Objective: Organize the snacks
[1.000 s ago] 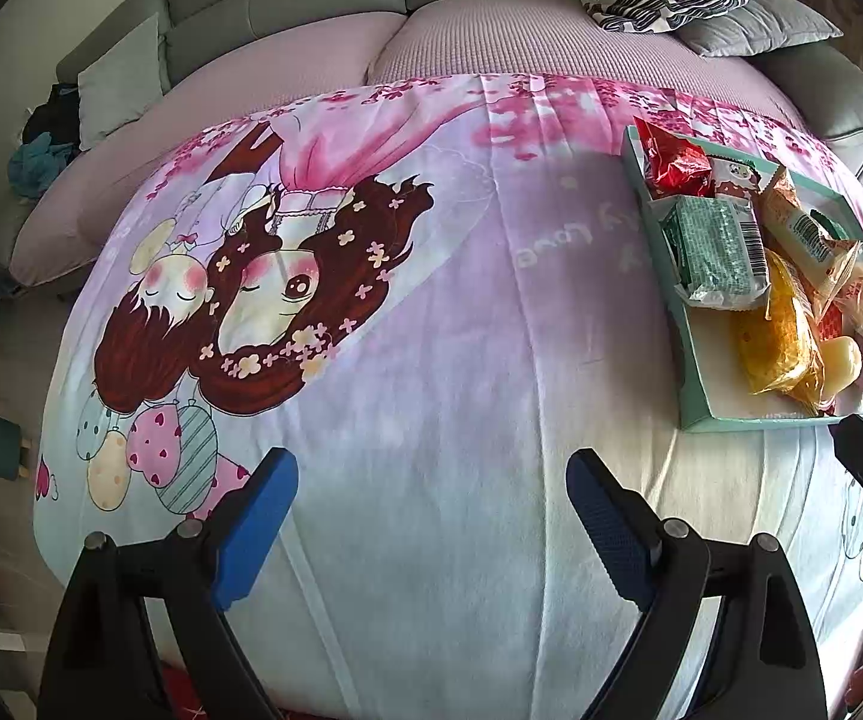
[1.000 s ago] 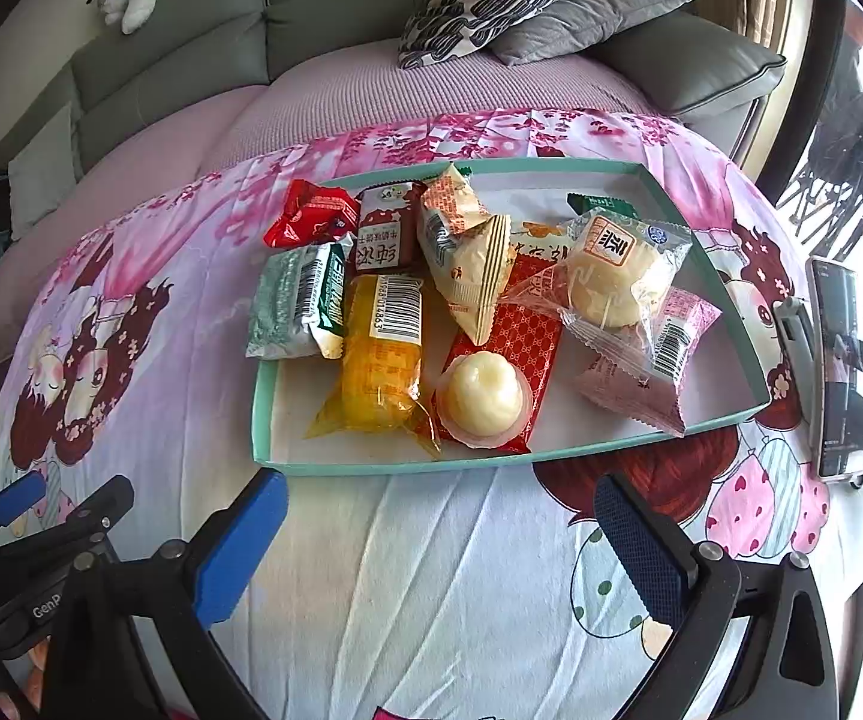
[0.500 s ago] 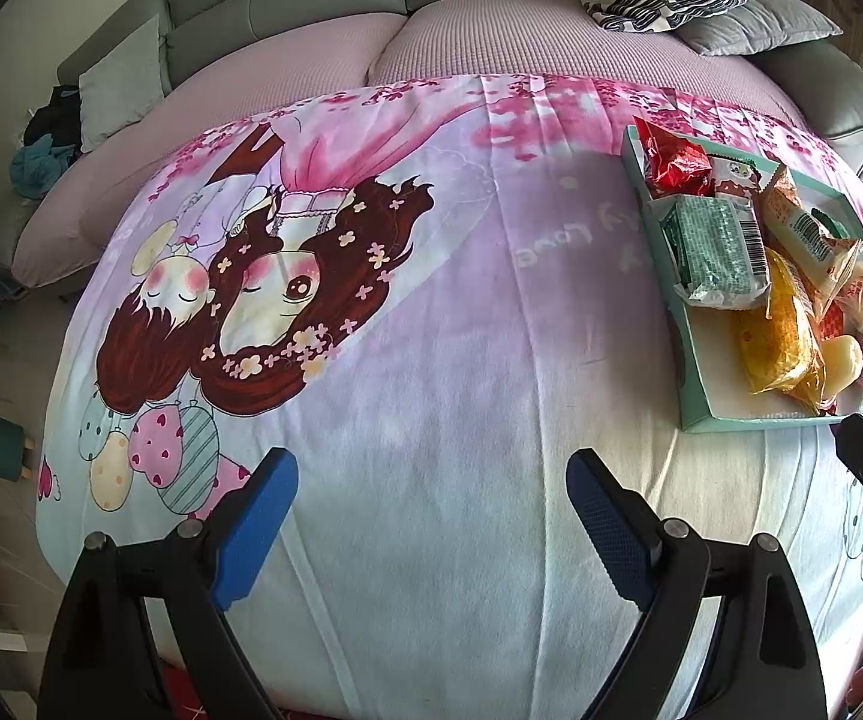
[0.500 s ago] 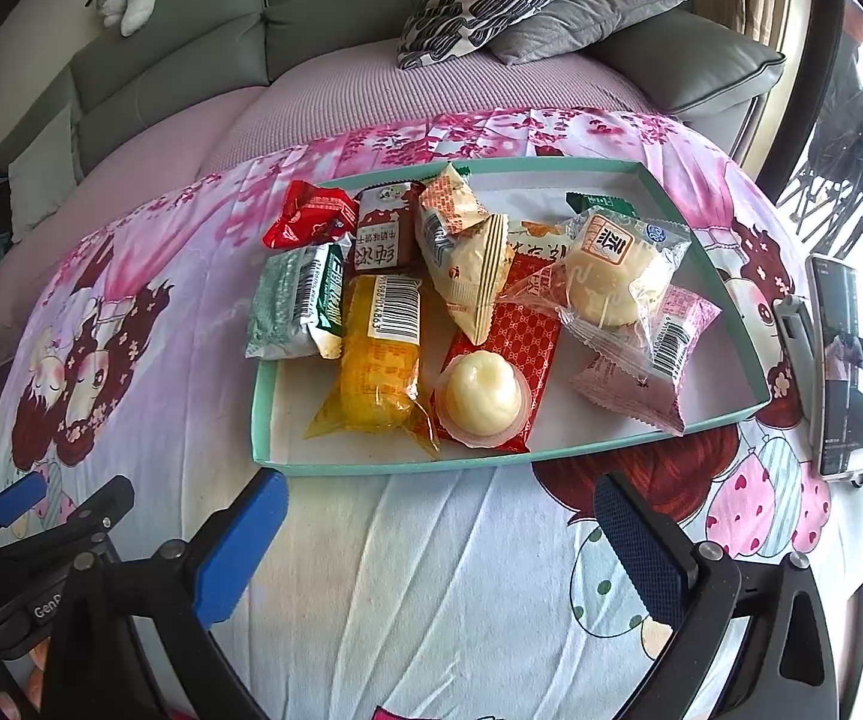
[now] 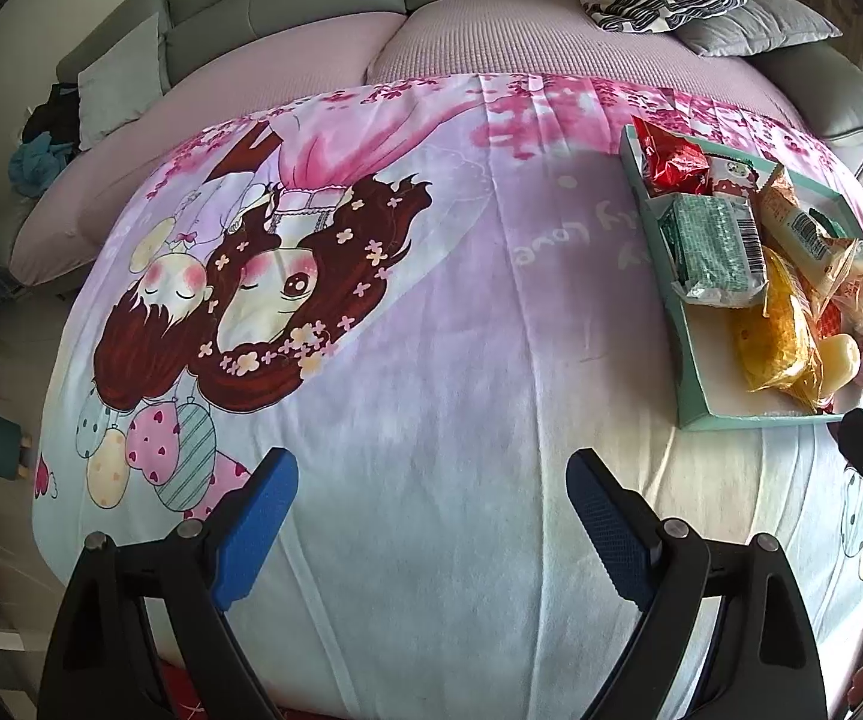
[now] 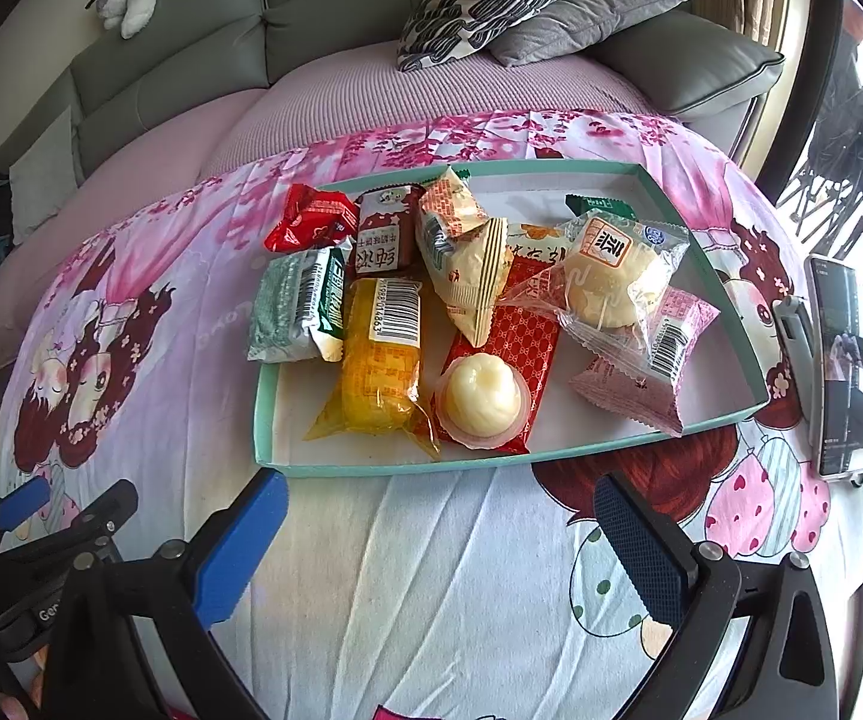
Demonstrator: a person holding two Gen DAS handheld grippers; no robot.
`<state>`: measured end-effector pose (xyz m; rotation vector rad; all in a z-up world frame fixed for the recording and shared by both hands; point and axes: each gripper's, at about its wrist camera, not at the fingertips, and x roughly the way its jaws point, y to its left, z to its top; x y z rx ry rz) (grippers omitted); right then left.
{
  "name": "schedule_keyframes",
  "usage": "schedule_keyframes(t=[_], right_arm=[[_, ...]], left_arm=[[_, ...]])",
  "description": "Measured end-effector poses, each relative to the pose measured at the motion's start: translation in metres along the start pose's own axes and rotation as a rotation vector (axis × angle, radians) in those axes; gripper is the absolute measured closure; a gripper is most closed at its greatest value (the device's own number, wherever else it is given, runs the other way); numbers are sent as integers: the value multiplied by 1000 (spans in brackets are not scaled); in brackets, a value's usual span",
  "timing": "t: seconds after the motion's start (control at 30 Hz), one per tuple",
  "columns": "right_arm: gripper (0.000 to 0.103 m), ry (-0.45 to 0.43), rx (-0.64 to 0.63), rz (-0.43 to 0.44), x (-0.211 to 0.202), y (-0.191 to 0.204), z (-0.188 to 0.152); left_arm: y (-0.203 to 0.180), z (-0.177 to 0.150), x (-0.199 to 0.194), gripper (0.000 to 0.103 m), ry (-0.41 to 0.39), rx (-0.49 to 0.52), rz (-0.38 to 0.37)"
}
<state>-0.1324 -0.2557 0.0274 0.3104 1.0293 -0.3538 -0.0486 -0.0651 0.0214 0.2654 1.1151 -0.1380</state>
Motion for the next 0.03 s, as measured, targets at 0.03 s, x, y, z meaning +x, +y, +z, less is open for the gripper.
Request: schedule_keyframes(t=[0.03], right_arm=[[0, -1, 1, 0, 0, 0, 0]], left_arm=[[0, 0, 0, 12, -1, -1, -1]])
